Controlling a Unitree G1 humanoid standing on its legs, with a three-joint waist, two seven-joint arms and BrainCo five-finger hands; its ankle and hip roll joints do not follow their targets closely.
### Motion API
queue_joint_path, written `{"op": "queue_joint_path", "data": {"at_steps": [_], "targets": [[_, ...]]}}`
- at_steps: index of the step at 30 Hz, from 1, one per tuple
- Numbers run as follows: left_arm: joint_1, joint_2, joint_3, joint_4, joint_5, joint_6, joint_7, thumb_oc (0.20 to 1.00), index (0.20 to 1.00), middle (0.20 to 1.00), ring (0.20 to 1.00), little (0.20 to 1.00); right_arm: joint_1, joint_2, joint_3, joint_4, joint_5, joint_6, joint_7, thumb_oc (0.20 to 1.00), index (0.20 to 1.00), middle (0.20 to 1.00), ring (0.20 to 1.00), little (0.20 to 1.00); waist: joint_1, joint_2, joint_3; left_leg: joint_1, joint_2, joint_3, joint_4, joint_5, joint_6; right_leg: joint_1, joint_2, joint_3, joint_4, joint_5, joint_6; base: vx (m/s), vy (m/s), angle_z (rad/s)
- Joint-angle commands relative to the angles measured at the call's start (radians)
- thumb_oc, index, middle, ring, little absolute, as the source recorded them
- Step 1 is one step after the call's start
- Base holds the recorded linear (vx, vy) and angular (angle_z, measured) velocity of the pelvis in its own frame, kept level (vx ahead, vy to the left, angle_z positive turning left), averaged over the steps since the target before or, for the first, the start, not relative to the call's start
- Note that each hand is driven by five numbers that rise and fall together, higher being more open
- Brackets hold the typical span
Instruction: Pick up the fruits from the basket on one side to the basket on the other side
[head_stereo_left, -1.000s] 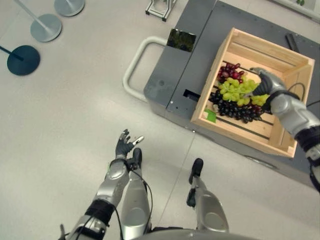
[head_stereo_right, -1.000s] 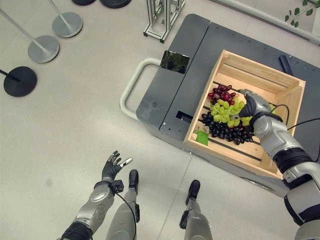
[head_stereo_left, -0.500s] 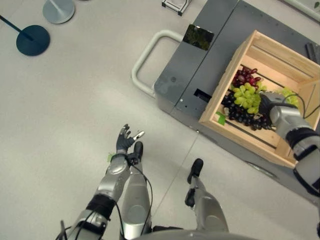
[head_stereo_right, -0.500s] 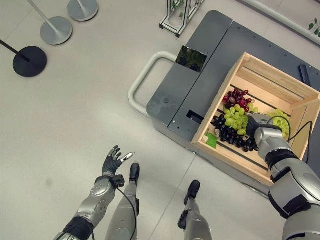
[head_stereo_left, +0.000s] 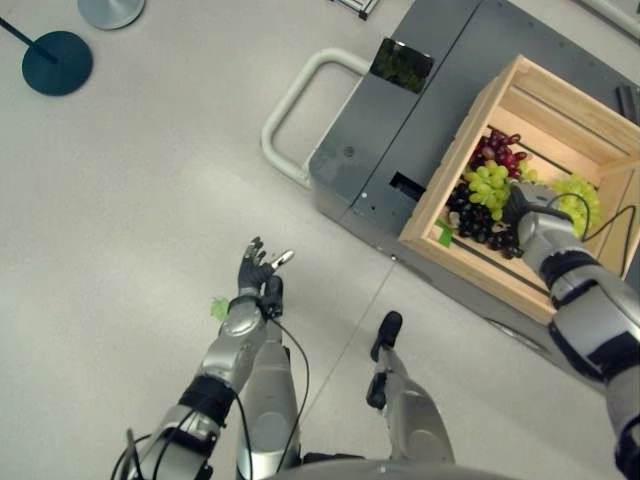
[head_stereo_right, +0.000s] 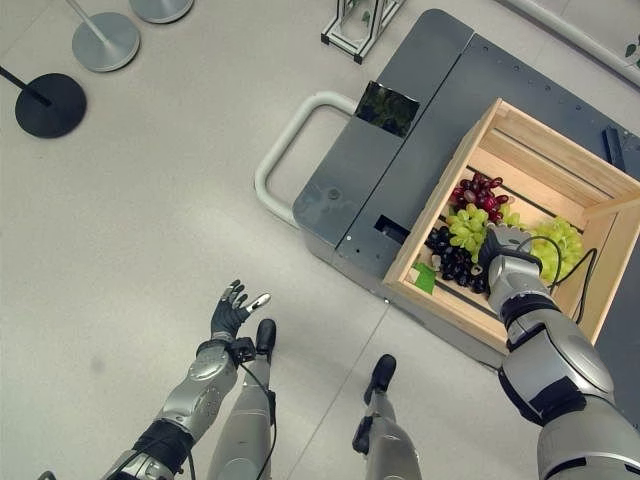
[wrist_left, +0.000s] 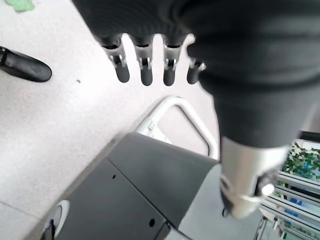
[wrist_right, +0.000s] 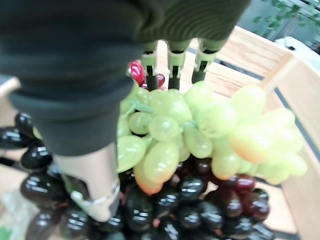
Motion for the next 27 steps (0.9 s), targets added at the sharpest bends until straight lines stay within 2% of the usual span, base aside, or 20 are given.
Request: {"op": "queue_joint_path", "data": {"at_steps": [1, 2, 3, 4, 9, 14, 16, 18, 19, 21, 23, 24, 25, 27], "targets": [[-0.037, -0.032, -0.047, -0.059, 0.001, -0.042, 0.019, 1.0, 1.0, 1.0, 1.0, 1.0, 0.028, 0.076, 0.034, 0.036, 0.042, -0.01, 0.002, 1.0, 1.0, 1.0, 1.0, 1.0, 0.008, 0.026, -0.01, -0.067, -0.028, -0.004, 0.032, -0.038, -0.015, -0.034, -0.061, 0.058, 0.127, -0.201, 0.062, 0.0, 0.0, 0.0], [-0.039, -0.034, -0.052, -0.064, 0.001, -0.044, 0.021, 1.0, 1.0, 1.0, 1.0, 1.0, 0.03, 0.088, 0.029, 0.043, 0.039, -0.007, -0.003, 1.0, 1.0, 1.0, 1.0, 1.0, 0.009, 0.031, -0.01, -0.068, -0.028, -0.005, 0.032, -0.038, -0.014, -0.034, -0.062, 0.056, 0.127, -0.201, 0.062, 0.0, 0.0, 0.0], [-0.043, -0.038, -0.057, -0.07, 0.0, -0.045, 0.025, 1.0, 1.0, 1.0, 1.0, 1.0, 0.032, 0.104, 0.011, 0.05, 0.052, -0.005, -0.016, 0.442, 0.442, 0.442, 0.442, 0.442, 0.011, 0.035, -0.01, -0.071, -0.03, -0.005, 0.033, -0.038, -0.014, -0.036, -0.064, 0.054, 0.127, -0.2, 0.063, 0.0, 0.0, 0.0], [-0.049, -0.039, -0.063, -0.076, 0.001, -0.046, 0.03, 1.0, 1.0, 1.0, 1.0, 1.0, 0.039, 0.119, -0.01, 0.058, 0.072, -0.002, -0.03, 0.2, 0.2, 0.2, 0.2, 0.2, 0.013, 0.041, -0.01, -0.076, -0.032, -0.007, 0.035, -0.037, -0.013, -0.039, -0.066, 0.054, 0.128, -0.199, 0.063, 0.0, 0.0, 0.0], [-0.072, -0.049, -0.09, -0.087, 0.006, -0.056, 0.044, 1.0, 1.0, 1.0, 1.0, 1.0, 0.069, 0.182, -0.069, 0.081, 0.132, -0.002, -0.061, 0.2, 0.2, 0.2, 0.2, 0.2, 0.024, 0.072, -0.01, -0.098, -0.042, -0.009, 0.043, -0.038, -0.009, -0.055, -0.071, 0.049, 0.129, -0.197, 0.063, 0.0, 0.004, 0.01], [-0.082, -0.054, -0.092, -0.094, 0.007, -0.064, 0.054, 1.0, 1.0, 1.0, 1.0, 1.0, 0.096, 0.213, -0.106, 0.05, 0.199, -0.02, -0.088, 0.2, 0.2, 0.2, 0.2, 0.2, 0.024, 0.081, -0.01, -0.111, -0.045, -0.01, 0.046, -0.039, -0.008, -0.069, -0.073, 0.052, 0.13, -0.196, 0.063, -0.01, 0.013, 0.03], [-0.086, -0.059, -0.086, -0.09, 0.007, -0.069, 0.066, 1.0, 1.0, 1.0, 1.0, 1.0, 0.129, 0.238, -0.172, 0.015, 0.326, -0.051, -0.127, 0.2, 0.2, 0.2, 0.2, 0.2, 0.02, 0.082, -0.01, -0.12, -0.046, -0.008, 0.048, -0.04, -0.006, -0.08, -0.072, 0.054, 0.13, -0.197, 0.062, 0.0, 0.0, 0.0], [-0.086, -0.058, -0.082, -0.086, 0.005, -0.069, 0.071, 1.0, 1.0, 1.0, 1.0, 1.0, 0.136, 0.243, -0.184, 0.01, 0.351, -0.055, -0.128, 0.2, 0.2, 0.2, 0.2, 0.2, 0.018, 0.082, -0.01, -0.119, -0.046, -0.008, 0.047, -0.04, -0.006, -0.081, -0.071, 0.055, 0.129, -0.197, 0.062, 0.0, 0.0, 0.0], [-0.087, -0.062, -0.077, -0.077, 0.002, -0.068, 0.082, 1.0, 1.0, 1.0, 1.0, 1.0, 0.161, 0.27, -0.25, -0.019, 0.487, -0.082, -0.164, 0.2, 0.2, 0.2, 0.2, 0.2, 0.01, 0.079, -0.01, -0.12, -0.045, -0.007, 0.05, -0.042, -0.005, -0.08, -0.073, 0.056, 0.129, -0.197, 0.062, 0.0, 0.0, 0.0], [-0.083, -0.057, -0.068, -0.073, 0.004, -0.072, 0.092, 1.0, 1.0, 1.0, 1.0, 1.0, 0.191, 0.288, -0.283, -0.068, 0.572, -0.113, -0.194, 0.2, 0.2, 0.2, 0.2, 0.2, 0.001, 0.075, -0.01, -0.116, -0.044, -0.005, 0.051, -0.044, -0.004, -0.077, -0.073, 0.056, 0.129, -0.198, 0.061, 0.0, 0.0, 0.0], [-0.076, -0.05, -0.049, -0.074, 0.006, -0.075, 0.111, 1.0, 1.0, 1.0, 1.0, 1.0, 0.247, 0.299, -0.301, -0.168, 0.616, -0.149, -0.235, 0.2, 0.2, 0.2, 0.2, 0.2, -0.012, 0.066, -0.01, -0.11, -0.043, -0.003, 0.052, -0.046, -0.002, -0.073, -0.074, 0.059, 0.13, -0.199, 0.061, 0.0, 0.0, 0.0], [-0.068, -0.044, -0.034, -0.075, 0.008, -0.077, 0.122, 1.0, 1.0, 1.0, 1.0, 1.0, 0.312, 0.309, -0.322, -0.283, 0.656, -0.182, -0.259, 0.2, 0.2, 0.2, 0.2, 0.2, -0.026, 0.057, -0.01, -0.102, -0.042, 0.0, 0.052, -0.048, -0.001, -0.068, -0.075, 0.061, 0.134, -0.202, 0.061, 0.0, 0.0, 0.0], [-0.066, -0.044, -0.035, -0.076, 0.008, -0.077, 0.122, 1.0, 1.0, 1.0, 1.0, 1.0, 0.316, 0.309, -0.322, -0.287, 0.656, -0.18, -0.261, 0.2, 0.2, 0.2, 0.2, 0.2, -0.026, 0.056, -0.01, -0.101, -0.042, 0.001, 0.051, -0.048, -0.001, -0.067, -0.075, 0.061, 0.134, -0.202, 0.061, 0.0, 0.0, 0.0], [-0.057, -0.037, -0.02, -0.074, 0.01, -0.077, 0.13, 1.0, 1.0, 1.0, 1.0, 1.0, 0.385, 0.31, -0.332, -0.423, 0.668, -0.202, -0.271, 0.2, 0.2, 0.2, 0.2, 0.2, -0.041, 0.044, -0.01, -0.093, -0.039, 0.005, 0.054, -0.049, -0.001, -0.062, -0.076, 0.061, 0.137, -0.202, 0.061, 0.0, 0.0, 0.0]]}}
